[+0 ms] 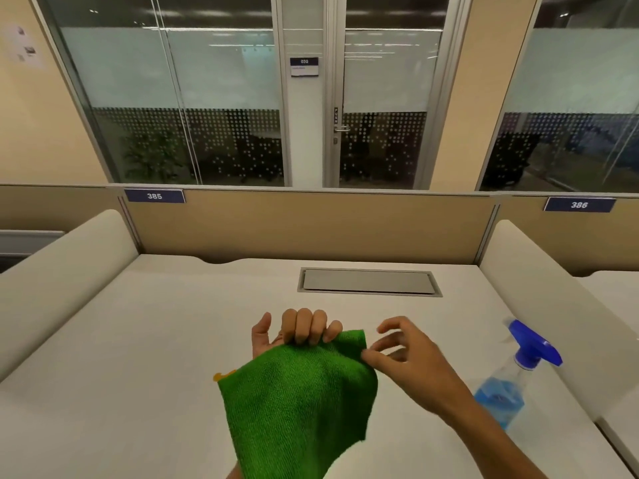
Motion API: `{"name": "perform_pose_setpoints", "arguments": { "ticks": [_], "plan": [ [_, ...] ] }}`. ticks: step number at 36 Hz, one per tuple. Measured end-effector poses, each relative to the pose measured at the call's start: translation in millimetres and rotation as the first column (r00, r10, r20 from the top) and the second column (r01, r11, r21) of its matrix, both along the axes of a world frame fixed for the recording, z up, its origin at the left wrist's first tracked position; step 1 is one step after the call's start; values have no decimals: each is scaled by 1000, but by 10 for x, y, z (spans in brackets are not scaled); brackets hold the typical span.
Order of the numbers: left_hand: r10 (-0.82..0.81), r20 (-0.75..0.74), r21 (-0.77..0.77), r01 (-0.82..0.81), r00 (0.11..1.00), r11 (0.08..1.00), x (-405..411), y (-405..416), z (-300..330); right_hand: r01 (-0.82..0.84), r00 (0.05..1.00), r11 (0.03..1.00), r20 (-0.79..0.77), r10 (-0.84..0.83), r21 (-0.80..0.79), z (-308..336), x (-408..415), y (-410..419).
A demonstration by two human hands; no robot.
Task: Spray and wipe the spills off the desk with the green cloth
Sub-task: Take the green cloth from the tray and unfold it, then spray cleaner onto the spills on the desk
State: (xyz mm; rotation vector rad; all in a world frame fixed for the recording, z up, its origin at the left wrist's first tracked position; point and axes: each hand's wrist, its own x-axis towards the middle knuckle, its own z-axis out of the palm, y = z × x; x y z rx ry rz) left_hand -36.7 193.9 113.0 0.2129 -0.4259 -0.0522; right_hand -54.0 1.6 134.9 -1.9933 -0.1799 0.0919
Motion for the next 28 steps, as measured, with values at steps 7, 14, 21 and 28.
{"name": "perform_pose_setpoints", "arguments": {
  "ticks": [7,14,21,28],
  "plan": [
    [8,-2,58,-7,1000,998,34,144,49,441,797,896,481,-366,-48,-885,-400,-670],
    [86,8,36,-86,996,996,154,251,100,820,477,498,142,-867,283,-1202,-485,-1536],
    [182,30,51,-183,983,982,229,268,101,686,686,695,128,-716,216,-1092,3,-1823],
    [230,-1,75,-229,973,970,190,328,145,599,756,723,53,-652,345,-1062,306,-1823]
  ]
}}
